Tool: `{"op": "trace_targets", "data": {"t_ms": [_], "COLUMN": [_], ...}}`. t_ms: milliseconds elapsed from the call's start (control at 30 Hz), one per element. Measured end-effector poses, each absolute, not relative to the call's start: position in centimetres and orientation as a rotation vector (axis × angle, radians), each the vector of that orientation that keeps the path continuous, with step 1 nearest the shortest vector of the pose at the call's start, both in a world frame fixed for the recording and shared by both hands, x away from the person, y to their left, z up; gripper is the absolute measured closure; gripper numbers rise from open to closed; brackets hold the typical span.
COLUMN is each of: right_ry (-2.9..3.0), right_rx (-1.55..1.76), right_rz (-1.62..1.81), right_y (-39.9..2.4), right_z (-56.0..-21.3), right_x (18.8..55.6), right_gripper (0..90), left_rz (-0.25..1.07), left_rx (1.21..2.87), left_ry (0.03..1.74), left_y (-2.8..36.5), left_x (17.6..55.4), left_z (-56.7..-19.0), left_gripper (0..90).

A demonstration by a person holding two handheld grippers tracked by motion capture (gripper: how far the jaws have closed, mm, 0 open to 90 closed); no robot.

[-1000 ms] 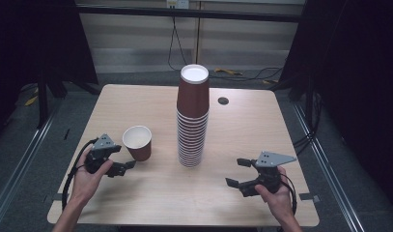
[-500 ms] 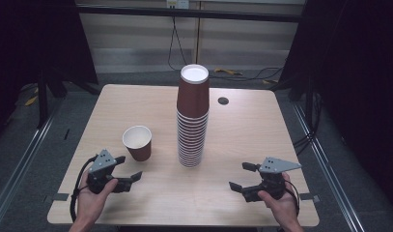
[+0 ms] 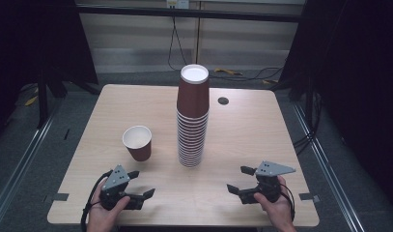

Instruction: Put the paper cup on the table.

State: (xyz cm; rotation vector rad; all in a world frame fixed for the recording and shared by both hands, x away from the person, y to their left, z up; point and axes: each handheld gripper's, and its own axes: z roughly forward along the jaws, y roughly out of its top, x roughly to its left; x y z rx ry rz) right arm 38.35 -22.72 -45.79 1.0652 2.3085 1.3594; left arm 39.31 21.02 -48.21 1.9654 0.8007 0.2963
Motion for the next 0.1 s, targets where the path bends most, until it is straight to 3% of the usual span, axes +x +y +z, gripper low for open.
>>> {"op": "trace_targets", "data": {"t_ms": [100], "right_ry": [2.307], "right_rx": [1.076], "right_rz": [1.345], "right_y": [-22.69], "right_z": [-46.00], "right_x": [38.68], "right_gripper": [13.3], "left_rz": [0.283], "left_rx": [1.949], "left_ry": [0.816], "left_y": [21.04], "left_x": [39.25], "left_z": [-48.40], "left_gripper": [16.0]}}
